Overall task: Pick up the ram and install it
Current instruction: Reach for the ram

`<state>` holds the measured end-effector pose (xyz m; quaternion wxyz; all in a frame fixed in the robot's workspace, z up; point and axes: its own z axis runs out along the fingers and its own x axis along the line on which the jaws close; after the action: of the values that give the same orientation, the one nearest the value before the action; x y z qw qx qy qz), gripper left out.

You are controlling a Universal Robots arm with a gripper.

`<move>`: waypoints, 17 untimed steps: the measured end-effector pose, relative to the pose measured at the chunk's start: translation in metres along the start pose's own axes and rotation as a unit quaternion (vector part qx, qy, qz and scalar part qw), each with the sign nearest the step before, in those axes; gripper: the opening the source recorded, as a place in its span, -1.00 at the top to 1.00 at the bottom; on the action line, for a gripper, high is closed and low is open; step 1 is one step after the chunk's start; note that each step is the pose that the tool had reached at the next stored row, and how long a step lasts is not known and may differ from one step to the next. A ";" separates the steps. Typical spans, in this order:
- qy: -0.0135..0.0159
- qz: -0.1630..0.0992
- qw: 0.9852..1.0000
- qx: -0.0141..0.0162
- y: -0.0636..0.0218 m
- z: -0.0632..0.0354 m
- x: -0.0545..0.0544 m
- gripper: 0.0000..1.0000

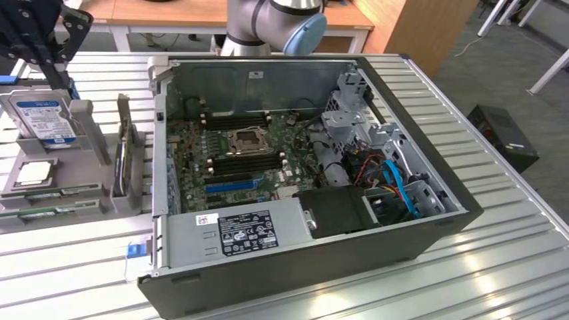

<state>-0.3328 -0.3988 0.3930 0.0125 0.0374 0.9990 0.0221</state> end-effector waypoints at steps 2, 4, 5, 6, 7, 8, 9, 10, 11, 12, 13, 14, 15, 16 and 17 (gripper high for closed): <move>0.000 0.000 1.000 0.000 -0.0003 -0.0001 0.004 0.80; 0.000 0.000 1.000 0.000 -0.0006 -0.0002 0.008 0.80; 0.000 0.000 1.000 0.000 -0.0008 -0.0002 0.010 0.80; 0.000 0.000 1.000 0.000 -0.0009 -0.0003 0.012 0.80; 0.000 0.000 1.000 0.000 -0.0011 -0.0003 0.014 0.80; 0.000 0.000 1.000 0.000 -0.0012 -0.0004 0.016 0.80; 0.000 0.000 1.000 0.000 -0.0014 -0.0004 0.018 0.80; 0.000 0.000 1.000 0.000 -0.0015 -0.0005 0.021 0.80; 0.000 0.000 1.000 0.000 -0.0017 -0.0006 0.023 0.80; 0.000 0.000 1.000 0.000 -0.0018 -0.0006 0.025 0.80; 0.000 0.000 1.000 0.000 -0.0020 -0.0007 0.027 0.80; 0.000 0.000 1.000 0.000 -0.0021 -0.0007 0.029 0.80; 0.000 0.000 1.000 0.000 -0.0023 -0.0008 0.031 0.80; 0.000 0.000 1.000 0.000 -0.0024 -0.0008 0.033 0.80; 0.000 0.000 1.000 0.000 -0.0026 -0.0009 0.035 0.80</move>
<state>-0.3675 -0.3989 0.3929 0.0125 0.0374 0.9990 0.0221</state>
